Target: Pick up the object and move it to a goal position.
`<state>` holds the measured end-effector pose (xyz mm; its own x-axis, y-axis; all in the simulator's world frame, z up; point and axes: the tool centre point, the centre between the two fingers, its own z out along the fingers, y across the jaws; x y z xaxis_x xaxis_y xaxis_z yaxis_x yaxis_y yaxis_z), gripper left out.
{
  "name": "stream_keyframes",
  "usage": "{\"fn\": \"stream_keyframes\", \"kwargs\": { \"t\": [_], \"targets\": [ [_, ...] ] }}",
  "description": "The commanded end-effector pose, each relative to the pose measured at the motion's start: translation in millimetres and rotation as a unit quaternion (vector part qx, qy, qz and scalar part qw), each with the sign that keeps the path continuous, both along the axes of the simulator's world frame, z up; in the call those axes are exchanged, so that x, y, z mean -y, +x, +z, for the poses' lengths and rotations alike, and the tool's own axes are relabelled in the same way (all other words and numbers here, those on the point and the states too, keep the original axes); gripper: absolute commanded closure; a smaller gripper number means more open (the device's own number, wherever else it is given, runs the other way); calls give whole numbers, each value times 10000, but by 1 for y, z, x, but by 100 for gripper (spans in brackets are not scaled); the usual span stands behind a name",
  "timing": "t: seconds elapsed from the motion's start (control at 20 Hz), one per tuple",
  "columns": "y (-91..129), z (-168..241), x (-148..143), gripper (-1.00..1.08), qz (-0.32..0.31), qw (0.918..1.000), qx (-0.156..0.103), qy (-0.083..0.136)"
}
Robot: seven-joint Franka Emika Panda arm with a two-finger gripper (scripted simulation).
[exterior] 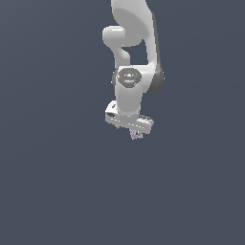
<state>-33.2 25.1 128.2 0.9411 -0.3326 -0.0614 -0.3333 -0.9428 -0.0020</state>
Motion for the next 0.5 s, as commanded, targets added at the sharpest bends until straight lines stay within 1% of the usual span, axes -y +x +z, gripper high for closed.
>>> {"fn": "stream_keyframes", "kwargs": {
  "t": [0.0, 0.25, 0.45],
  "targets": [
    [-3, -3, -4, -92, -309, 9995, 9, -22],
    [-8, -8, -12, -92, -917, 9958, 27, -63],
    [-12, -12, -17, -92, -1401, 9901, 44, -94]
  ]
}}
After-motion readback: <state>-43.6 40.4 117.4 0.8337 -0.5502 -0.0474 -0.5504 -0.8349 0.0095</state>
